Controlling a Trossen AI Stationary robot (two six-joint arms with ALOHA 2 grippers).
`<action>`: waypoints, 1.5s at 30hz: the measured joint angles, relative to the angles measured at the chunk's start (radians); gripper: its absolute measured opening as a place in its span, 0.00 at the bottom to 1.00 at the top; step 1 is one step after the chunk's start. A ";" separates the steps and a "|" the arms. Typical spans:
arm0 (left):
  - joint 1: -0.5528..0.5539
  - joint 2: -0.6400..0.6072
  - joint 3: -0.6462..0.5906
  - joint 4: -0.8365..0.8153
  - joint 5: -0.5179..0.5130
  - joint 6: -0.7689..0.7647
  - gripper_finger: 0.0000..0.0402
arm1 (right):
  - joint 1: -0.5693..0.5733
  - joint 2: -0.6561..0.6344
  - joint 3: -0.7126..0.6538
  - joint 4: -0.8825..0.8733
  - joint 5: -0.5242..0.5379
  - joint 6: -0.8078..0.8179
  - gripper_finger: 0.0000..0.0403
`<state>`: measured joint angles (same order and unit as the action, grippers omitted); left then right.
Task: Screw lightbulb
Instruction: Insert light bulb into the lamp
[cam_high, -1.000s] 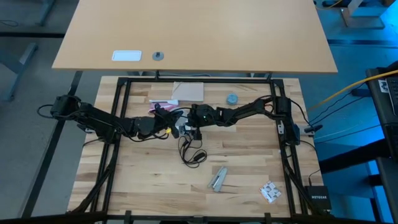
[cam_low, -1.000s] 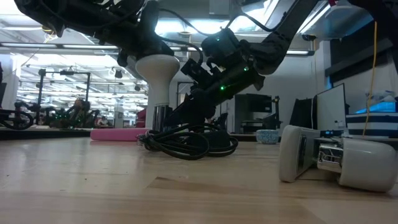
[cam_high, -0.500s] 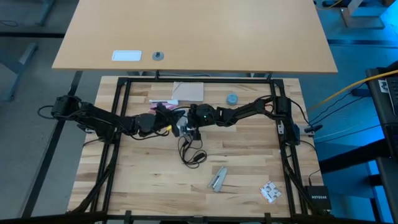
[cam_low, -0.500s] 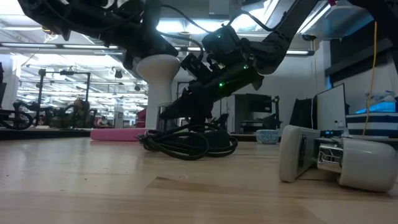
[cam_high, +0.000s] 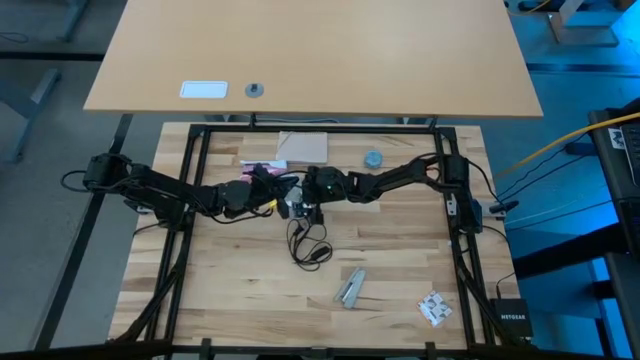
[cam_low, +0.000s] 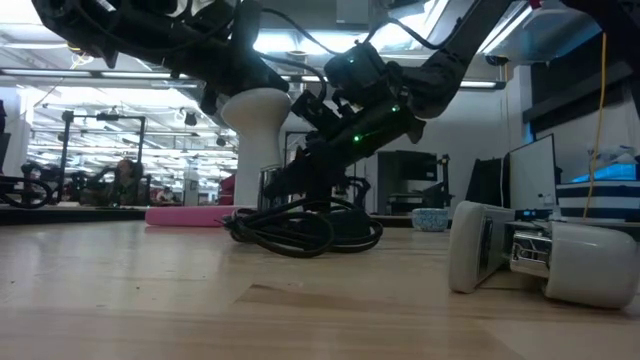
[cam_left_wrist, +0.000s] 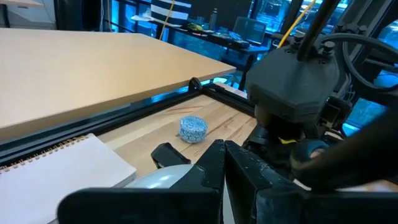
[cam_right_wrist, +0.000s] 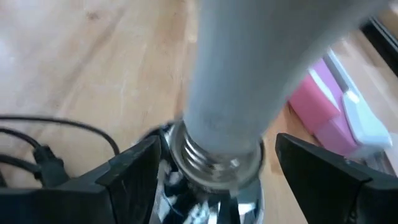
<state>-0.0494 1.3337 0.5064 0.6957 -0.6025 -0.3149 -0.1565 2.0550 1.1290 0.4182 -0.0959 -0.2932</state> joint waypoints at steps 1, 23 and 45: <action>0.000 0.000 0.000 -0.001 0.000 0.000 0.01 | -0.001 -0.004 0.000 -0.011 0.011 0.000 0.80; 0.000 0.001 0.000 0.002 0.000 0.007 0.01 | -0.001 -0.042 0.000 -0.130 -0.001 0.020 0.74; 0.000 0.003 -0.002 0.046 0.043 0.008 0.01 | -0.001 0.000 0.001 -0.070 -0.045 0.020 0.50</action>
<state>-0.0498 1.3365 0.5049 0.7414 -0.5598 -0.3069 -0.1577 2.0547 1.1297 0.3477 -0.1406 -0.2733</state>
